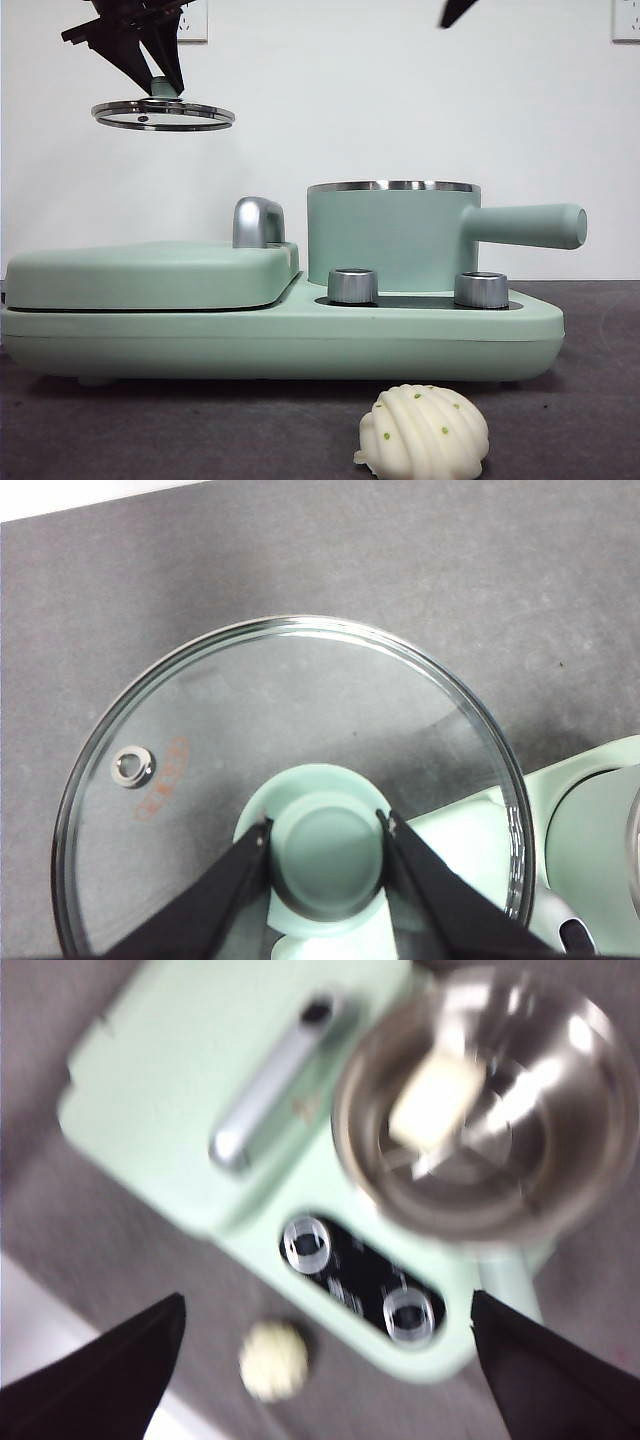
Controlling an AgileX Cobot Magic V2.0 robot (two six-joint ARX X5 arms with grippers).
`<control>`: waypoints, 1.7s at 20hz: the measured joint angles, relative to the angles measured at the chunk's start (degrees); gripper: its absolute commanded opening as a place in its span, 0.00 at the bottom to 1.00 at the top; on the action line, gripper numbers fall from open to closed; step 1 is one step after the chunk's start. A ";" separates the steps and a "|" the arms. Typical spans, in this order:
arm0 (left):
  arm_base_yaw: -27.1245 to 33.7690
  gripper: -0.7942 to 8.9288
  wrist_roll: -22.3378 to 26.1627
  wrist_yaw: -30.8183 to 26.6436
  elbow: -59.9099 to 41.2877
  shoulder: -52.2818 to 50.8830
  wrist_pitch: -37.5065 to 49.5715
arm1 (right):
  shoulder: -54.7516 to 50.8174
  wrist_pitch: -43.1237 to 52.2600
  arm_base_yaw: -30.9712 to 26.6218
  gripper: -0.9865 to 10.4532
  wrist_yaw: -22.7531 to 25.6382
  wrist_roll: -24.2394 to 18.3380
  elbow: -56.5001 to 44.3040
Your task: Put the buns in a small steamer
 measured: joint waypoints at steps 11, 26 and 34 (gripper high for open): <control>-0.02 0.13 -0.39 0.00 0.00 0.00 0.07 | -15.23 20.61 20.72 0.49 4.61 12.66 -45.48; -0.02 0.13 -0.66 -0.02 0.00 -0.02 0.07 | -4.20 41.05 20.37 0.38 6.99 18.08 -57.09; -0.02 0.13 -0.66 -0.02 0.00 -0.02 0.07 | -3.61 42.05 20.35 0.24 6.73 18.05 -57.05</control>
